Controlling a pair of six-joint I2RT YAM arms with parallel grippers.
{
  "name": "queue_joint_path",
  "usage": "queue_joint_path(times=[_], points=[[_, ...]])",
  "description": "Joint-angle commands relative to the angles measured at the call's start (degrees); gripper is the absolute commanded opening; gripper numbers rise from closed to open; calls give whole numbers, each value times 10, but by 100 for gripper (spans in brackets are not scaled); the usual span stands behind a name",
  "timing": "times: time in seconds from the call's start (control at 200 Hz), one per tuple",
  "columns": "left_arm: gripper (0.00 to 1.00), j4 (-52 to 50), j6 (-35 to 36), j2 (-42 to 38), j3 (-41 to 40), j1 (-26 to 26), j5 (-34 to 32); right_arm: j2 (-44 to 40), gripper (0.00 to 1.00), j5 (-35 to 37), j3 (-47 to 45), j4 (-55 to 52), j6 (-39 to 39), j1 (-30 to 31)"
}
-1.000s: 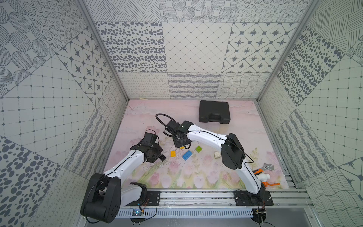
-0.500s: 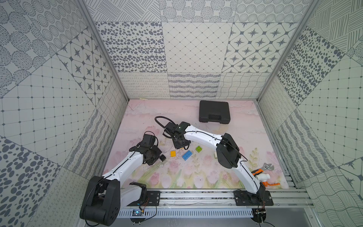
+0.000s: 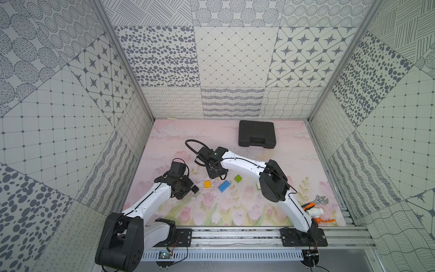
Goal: Assemble the number 4 with lego
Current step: Move the lego brick at the center of the board.
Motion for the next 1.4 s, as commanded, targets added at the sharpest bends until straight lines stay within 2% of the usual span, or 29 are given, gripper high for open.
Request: queue_joint_path(times=[0.0,0.15,0.545,0.72,0.926,1.396], points=[[0,-29,11,-12,-15,1,19,-9,27,-6,-37,25,-24,-7],[0,-39,11,-28,-27,1,18,-41,27,-1,-40,31,-38,-8],[0,-51,5,-43,-49,2,42,-25,28,-9,-34,29,-66,-19],[0,-52,7,-44,-55,2,47,-44,28,-18,-37,28,-75,-19],[0,-27,6,-20,-66,1,66,-65,29,-14,-34,23,-92,-19],[0,-6,8,15,-62,1,74,-20,29,-30,-21,26,-131,-25]])
